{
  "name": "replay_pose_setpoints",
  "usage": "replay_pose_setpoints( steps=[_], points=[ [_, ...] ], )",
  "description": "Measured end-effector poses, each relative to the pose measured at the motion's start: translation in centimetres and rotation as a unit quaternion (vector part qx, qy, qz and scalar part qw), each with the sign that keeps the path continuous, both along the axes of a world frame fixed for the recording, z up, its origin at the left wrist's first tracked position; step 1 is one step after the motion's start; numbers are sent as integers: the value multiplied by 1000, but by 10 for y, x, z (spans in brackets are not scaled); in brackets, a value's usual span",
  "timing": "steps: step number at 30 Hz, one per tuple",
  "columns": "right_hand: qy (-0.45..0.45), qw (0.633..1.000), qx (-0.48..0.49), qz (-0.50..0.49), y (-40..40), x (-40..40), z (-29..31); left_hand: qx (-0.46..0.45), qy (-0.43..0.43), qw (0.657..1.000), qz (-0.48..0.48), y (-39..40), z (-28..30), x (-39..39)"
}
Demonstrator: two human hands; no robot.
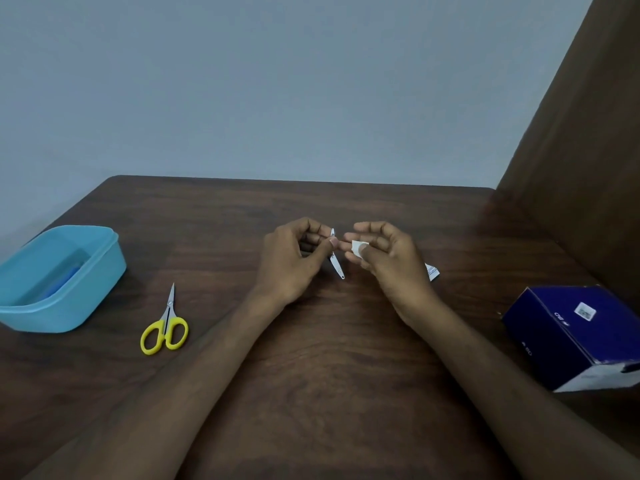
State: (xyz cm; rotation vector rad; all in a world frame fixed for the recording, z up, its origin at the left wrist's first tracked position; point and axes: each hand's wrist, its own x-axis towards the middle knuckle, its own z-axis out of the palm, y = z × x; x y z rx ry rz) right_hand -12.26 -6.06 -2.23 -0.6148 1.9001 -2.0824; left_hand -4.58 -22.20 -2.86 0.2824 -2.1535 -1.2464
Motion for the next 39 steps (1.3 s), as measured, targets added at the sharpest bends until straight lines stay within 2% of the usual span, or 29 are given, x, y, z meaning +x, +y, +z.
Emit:
replay_pose_setpoints(
  steps=[3,6,12,17,21,27,33,39],
  points=[
    [114,990,70,-50,0,-2,-5,4,2,1000,-1,0,0,0],
    [153,981,80,-83,3,-2,-2,8,3,1000,-4,-1,-1,-1],
    [92,992,80,-37,5,2,4,18,14,1000,6,0,-1,-2],
    [97,988,113,-34,1,2,-1,37,37,999,1,0,0,0],
    [69,995,78,-2,0,6,0,35,48,998,-10,3,5,3],
    [45,996,74,33,1,0,0,41,59,997,-9,4,6,3],
    [67,995,71,16,-1,3,-2,10,67,997,-26,6,7,6],
    [61,995,69,46,-1,5,1,28,74,997,27,2,2,1]
  ],
)
